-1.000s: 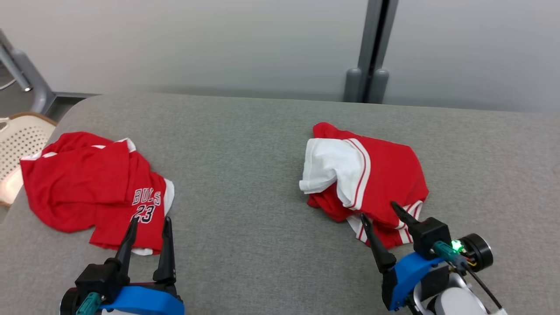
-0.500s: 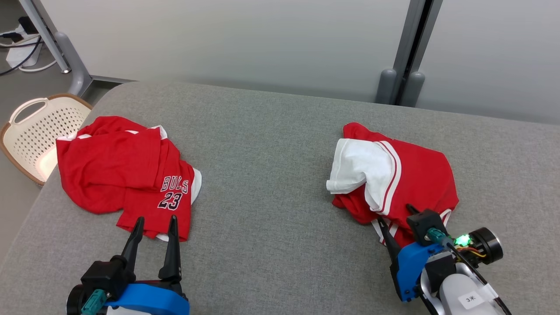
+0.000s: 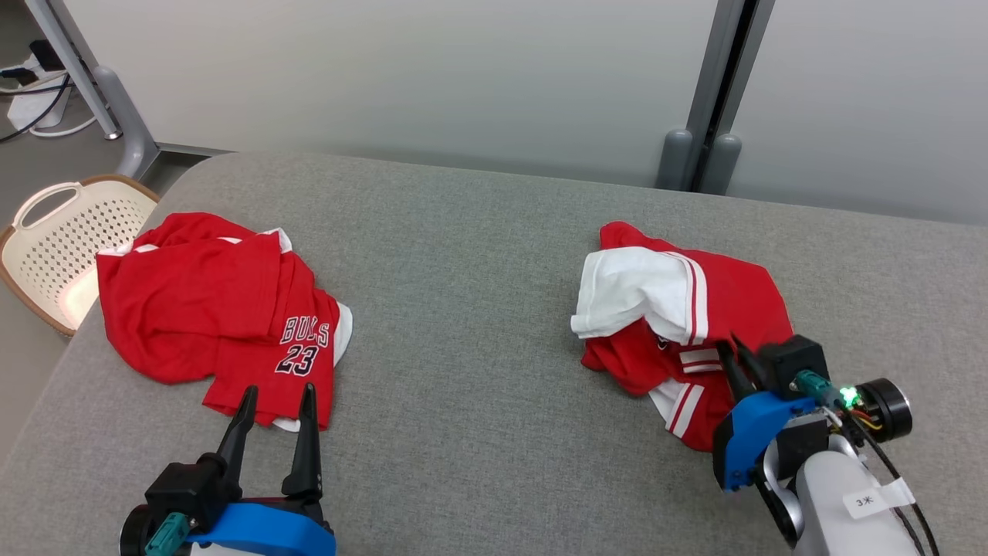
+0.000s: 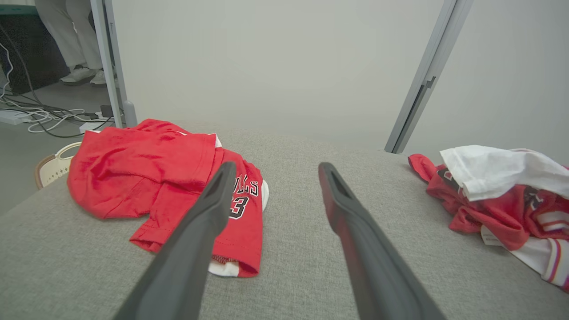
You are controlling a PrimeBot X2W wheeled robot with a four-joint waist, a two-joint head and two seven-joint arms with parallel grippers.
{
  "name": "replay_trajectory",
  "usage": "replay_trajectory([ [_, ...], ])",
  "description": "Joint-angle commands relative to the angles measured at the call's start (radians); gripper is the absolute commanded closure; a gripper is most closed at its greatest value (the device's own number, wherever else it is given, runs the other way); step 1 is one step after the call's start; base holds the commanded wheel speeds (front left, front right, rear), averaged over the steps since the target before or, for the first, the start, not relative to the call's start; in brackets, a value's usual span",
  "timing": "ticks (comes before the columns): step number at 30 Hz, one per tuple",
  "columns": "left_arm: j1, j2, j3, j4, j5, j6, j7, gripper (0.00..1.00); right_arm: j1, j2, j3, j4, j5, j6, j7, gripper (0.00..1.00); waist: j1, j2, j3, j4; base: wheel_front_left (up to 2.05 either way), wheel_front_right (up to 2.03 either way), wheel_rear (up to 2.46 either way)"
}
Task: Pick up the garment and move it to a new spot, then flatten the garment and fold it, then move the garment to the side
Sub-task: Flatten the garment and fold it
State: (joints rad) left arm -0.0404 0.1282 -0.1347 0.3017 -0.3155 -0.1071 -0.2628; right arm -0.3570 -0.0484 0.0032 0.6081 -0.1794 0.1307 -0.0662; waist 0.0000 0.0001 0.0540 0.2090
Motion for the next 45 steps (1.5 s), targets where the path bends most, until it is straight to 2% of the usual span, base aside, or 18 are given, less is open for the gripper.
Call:
replay_trajectory([
  [1, -0.002, 0.003, 0.002, -0.001, 0.003, -0.005, -0.003, 0.00, -0.028, -0.004, 0.006, -0.019, 0.035, 0.000, -0.018, 1.00, 0.0000, -0.0001, -0.002, -0.003, 0.00, 0.00, 0.00],
  [9, -0.002, 0.011, 0.015, -0.013, 0.003, -0.004, -0.003, 0.00, -0.103, -0.003, 0.158, -0.174, 0.217, 0.000, 0.006, 1.00, 0.0000, -0.0001, -0.003, -0.023, 0.00, 0.00, 0.00],
  [10, -0.004, 0.011, 0.019, -0.017, 0.002, -0.002, -0.003, 0.00, -0.144, -0.003, 0.217, -0.227, 0.278, 0.000, 0.034, 1.00, 0.0000, -0.0001, 0.000, -0.031, 0.00, 0.00, 0.00],
  [16, -0.013, 0.007, 0.025, -0.025, 0.004, -0.001, -0.003, 0.00, -0.301, -0.004, 0.358, -0.348, 0.452, 0.000, 0.078, 1.00, 0.0000, -0.0001, 0.009, -0.045, 0.00, 0.00, 0.00],
  [20, -0.024, 0.002, 0.022, -0.027, 0.010, -0.001, -0.003, 0.00, -0.417, -0.003, 0.419, -0.397, 0.539, 0.000, 0.075, 1.00, 0.0000, -0.0001, 0.012, -0.048, 0.00, 0.00, 0.00],
  [24, -0.022, 0.000, 0.026, -0.037, 0.007, -0.003, -0.003, 0.00, -0.485, -0.003, 0.431, -0.430, 0.595, 0.000, 0.063, 1.00, 0.0000, -0.0001, 0.009, -0.049, 0.00, 0.00, 0.00],
  [28, -0.017, 0.004, 0.030, -0.048, 0.010, -0.004, -0.003, 0.00, -0.511, -0.003, 0.387, -0.461, 0.648, 0.000, 0.059, 1.00, 0.0000, -0.0001, 0.005, -0.054, 0.00, 0.00, 0.00],
  [31, -0.013, 0.008, 0.036, -0.054, 0.010, -0.002, -0.003, 0.00, -0.472, -0.003, 0.341, -0.469, 0.663, 0.000, 0.080, 1.00, 0.0000, -0.0001, 0.007, -0.064, 0.00, 0.00, 0.00],
  [36, -0.014, 0.002, 0.032, -0.058, 0.013, -0.002, -0.003, 0.00, -0.382, -0.003, 0.213, -0.423, 0.565, 0.000, 0.116, 1.00, 0.0000, -0.0001, 0.019, -0.075, 0.00, 0.00, 0.00],
  [38, -0.021, -0.002, 0.029, -0.060, 0.013, -0.003, -0.003, 0.00, -0.345, -0.003, 0.159, -0.395, 0.486, 0.000, 0.123, 1.00, 0.0000, -0.0001, 0.028, -0.074, 0.00, 0.00, 0.00],
  [45, -0.054, -0.008, 0.010, -0.068, 0.017, -0.008, -0.003, 0.00, -0.297, -0.037, -0.031, -0.206, 0.333, 0.000, 0.100, 1.00, 0.0000, -0.0001, 0.090, -0.057, 0.00, 0.00, 0.00],
])
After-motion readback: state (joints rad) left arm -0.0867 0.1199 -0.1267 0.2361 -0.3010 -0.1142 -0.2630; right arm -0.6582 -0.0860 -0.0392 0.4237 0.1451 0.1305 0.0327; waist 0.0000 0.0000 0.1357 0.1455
